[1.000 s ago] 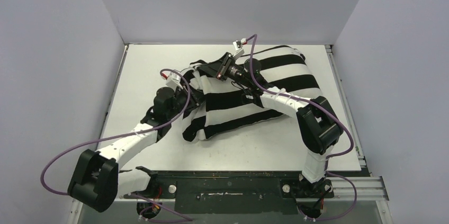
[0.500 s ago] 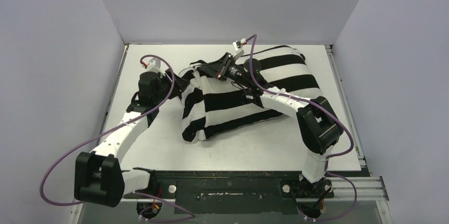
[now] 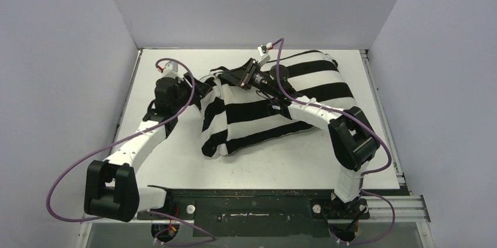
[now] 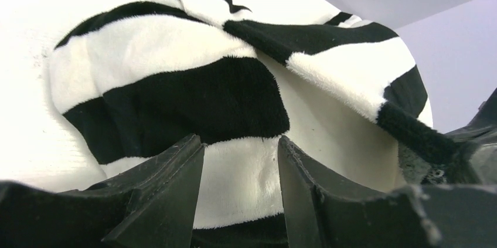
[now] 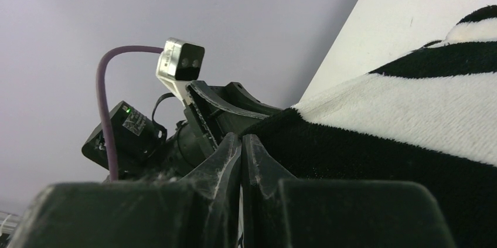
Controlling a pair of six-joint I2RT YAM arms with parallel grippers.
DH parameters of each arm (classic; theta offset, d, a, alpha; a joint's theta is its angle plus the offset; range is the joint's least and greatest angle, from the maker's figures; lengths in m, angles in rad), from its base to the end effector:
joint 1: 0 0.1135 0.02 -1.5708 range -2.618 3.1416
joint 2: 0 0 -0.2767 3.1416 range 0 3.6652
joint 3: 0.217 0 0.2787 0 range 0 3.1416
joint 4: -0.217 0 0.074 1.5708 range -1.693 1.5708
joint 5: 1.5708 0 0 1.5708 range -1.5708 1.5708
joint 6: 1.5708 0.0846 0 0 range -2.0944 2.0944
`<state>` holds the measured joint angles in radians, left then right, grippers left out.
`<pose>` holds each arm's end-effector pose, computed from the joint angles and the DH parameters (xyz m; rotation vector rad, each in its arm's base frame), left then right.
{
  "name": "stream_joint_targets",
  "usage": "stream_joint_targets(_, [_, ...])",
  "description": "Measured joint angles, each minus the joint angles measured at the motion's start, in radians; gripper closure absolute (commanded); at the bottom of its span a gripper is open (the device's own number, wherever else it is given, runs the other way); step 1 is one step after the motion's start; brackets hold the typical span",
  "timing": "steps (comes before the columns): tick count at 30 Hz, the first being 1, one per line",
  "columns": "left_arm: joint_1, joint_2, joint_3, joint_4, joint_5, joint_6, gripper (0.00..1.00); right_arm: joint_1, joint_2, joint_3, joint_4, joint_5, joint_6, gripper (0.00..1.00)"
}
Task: Put the pillow into the pillowcase
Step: Stuff the pillow into the pillowcase.
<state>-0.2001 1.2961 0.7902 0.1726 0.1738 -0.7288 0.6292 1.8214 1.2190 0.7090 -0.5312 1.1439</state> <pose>0.3507 -0.0860 0.2490 -0.3979 1.9390 -0.7840 0.3734 0.3248 0.2924 -0.0648 1.7720 1.7552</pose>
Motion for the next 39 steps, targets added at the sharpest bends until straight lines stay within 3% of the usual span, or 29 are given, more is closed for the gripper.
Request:
stream_joint_targets(16, [-0.058, 0.045, 0.011, 0.095, -0.040, -0.013, 0.52, 0.006, 0.000, 0.000, -0.001, 0.000, -0.002, 1.00])
stream_joint_targets(18, [-0.069, 0.088, 0.013, 0.101, -0.045, -0.018, 0.61, 0.007, 0.000, 0.000, -0.002, 0.000, -0.003, 1.00])
stream_joint_targets(21, [-0.087, 0.143, 0.019, 0.098, -0.061, -0.026, 1.00, 0.007, 0.000, 0.000, -0.002, 0.000, -0.003, 1.00])
stream_joint_targets(30, [-0.189, 0.142, 0.068, 0.218, -0.077, -0.117, 1.00, 0.008, 0.021, 0.101, -0.047, -0.005, -0.004, 1.00])
stream_joint_targets(39, [-0.215, 0.263, -0.009, 0.708, -0.067, -0.316, 1.00, 0.027, 0.074, 0.301, -0.096, -0.005, -0.007, 1.00])
